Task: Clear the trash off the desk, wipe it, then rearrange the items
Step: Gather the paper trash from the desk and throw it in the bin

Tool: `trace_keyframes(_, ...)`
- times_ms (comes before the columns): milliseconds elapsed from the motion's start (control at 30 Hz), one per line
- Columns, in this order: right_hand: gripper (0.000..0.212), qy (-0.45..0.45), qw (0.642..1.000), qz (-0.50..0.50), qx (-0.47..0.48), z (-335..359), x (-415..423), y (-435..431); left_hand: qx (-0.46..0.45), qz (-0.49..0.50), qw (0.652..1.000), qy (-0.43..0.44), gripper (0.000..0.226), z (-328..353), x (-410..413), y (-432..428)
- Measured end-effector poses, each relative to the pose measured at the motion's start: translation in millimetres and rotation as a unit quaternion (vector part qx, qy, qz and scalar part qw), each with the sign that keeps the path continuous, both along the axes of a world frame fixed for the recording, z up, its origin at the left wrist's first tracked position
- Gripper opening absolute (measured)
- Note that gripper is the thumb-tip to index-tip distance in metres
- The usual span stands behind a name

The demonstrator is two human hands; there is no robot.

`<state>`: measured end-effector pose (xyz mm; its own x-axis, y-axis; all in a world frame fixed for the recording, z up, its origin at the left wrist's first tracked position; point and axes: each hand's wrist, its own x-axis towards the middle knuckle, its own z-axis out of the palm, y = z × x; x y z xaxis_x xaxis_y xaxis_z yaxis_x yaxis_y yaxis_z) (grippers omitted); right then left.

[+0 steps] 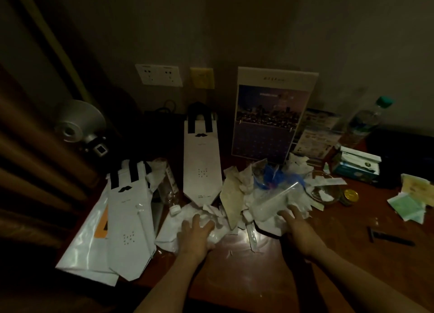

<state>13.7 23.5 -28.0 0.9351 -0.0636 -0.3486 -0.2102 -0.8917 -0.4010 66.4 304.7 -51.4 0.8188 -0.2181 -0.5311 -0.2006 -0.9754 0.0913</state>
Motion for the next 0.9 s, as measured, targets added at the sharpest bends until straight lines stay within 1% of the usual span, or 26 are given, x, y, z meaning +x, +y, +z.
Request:
trace_keyframes(100,0.057,0.028,1.000,-0.005,0.012,-5,11,-2,0.004,-0.006,0.999,-0.034,0.044,-1,2,-2)
trace_keyframes(167,0.054,0.039,0.999,0.013,0.006,-10,13,-1,0.005,-0.010,0.999,-0.036,0.040,0,1,-5)
trace_keyframes(200,0.049,0.034,0.999,0.020,0.002,-12,14,0,0.005,-0.012,0.999,-0.034,0.039,1,0,-6)
trace_keyframes(300,0.020,0.002,0.999,0.045,0.007,-17,11,2,-0.001,-0.021,0.999,-0.048,0.041,5,0,-9)
trace_keyframes(333,0.016,0.000,0.998,0.055,0.008,-17,11,3,-0.005,-0.021,0.998,-0.062,0.041,7,0,-10)
trace_keyframes(433,0.016,-0.001,0.998,0.063,-0.001,-11,20,1,-0.019,-0.028,0.993,-0.111,0.040,16,1,-12)
trace_keyframes(500,0.013,-0.031,0.997,0.075,-0.007,-3,33,-3,-0.033,-0.030,0.990,-0.135,0.037,21,5,-12)
trace_keyframes(600,0.011,-0.125,0.990,0.054,0.028,15,55,-10,-0.060,-0.029,0.984,-0.162,0.034,29,14,-15)
trace_keyframes(667,0.017,-0.186,0.981,0.023,0.046,28,61,-12,-0.081,-0.030,0.981,-0.173,0.033,35,18,-18)
trace_keyframes(700,0.020,-0.207,0.977,0.010,0.050,34,61,-11,-0.093,-0.034,0.980,-0.175,0.033,37,18,-19)
trace_keyframes(733,0.022,-0.209,0.976,0.008,0.055,35,58,-9,-0.106,-0.043,0.978,-0.173,0.033,38,17,-21)
trace_keyframes(767,0.023,-0.199,0.978,0.020,0.055,35,53,-7,-0.122,-0.053,0.977,-0.165,0.033,38,14,-22)
trace_keyframes(800,0.023,-0.169,0.983,0.049,0.054,31,46,-4,-0.134,-0.065,0.977,-0.153,0.034,37,11,-23)
trace_keyframes(833,0.023,-0.121,0.988,0.090,0.044,26,39,-1,-0.139,-0.078,0.977,-0.143,0.034,36,8,-24)
trace_keyframes(900,0.021,-0.043,0.984,0.173,0.004,15,27,8,-0.122,-0.099,0.980,-0.122,0.035,35,5,-26)
